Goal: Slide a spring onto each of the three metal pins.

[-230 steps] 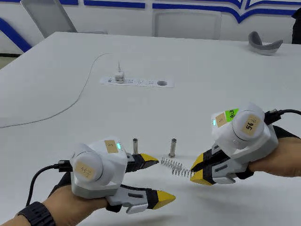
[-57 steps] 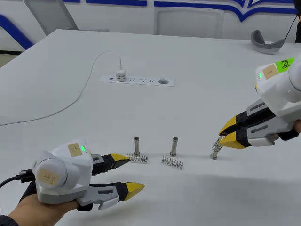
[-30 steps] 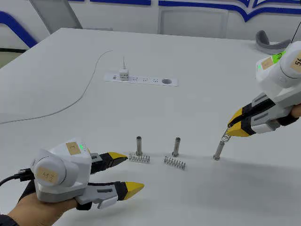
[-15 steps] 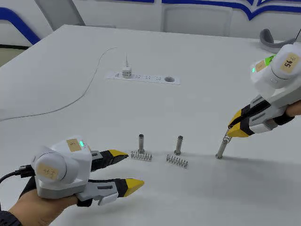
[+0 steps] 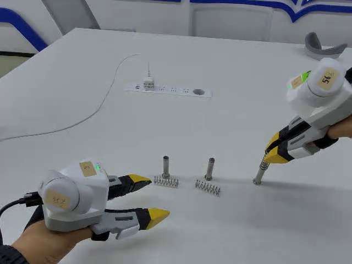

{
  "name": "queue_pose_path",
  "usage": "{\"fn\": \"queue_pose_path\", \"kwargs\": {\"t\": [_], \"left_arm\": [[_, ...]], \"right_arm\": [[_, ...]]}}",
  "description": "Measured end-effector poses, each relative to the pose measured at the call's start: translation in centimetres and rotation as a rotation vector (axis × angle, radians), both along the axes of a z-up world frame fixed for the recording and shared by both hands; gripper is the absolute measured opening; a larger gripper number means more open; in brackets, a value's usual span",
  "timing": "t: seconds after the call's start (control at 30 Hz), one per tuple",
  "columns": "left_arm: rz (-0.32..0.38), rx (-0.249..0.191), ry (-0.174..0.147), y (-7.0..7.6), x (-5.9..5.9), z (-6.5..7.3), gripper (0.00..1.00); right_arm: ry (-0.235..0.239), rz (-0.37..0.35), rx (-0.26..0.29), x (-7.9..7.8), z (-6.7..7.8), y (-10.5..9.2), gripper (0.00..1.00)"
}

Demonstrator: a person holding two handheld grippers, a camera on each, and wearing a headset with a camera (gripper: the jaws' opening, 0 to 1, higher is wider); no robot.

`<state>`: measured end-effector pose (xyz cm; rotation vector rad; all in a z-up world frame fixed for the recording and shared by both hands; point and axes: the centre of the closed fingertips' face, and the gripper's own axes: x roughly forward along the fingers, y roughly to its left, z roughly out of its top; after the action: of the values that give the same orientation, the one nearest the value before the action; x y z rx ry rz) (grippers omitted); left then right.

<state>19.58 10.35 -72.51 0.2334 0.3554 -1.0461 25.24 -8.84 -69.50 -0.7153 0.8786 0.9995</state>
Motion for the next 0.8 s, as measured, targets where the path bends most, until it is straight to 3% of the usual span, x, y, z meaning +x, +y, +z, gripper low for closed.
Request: {"fn": "queue_pose_path", "kwargs": {"t": [0.8], "left_arm": [[-0.006, 0.004, 0.003, -0.1, -0.2, -0.1, 0.44]], "right_arm": [[0.042, -0.047, -0.014, -0.2, -2.9, 0.1, 0.12]]}}
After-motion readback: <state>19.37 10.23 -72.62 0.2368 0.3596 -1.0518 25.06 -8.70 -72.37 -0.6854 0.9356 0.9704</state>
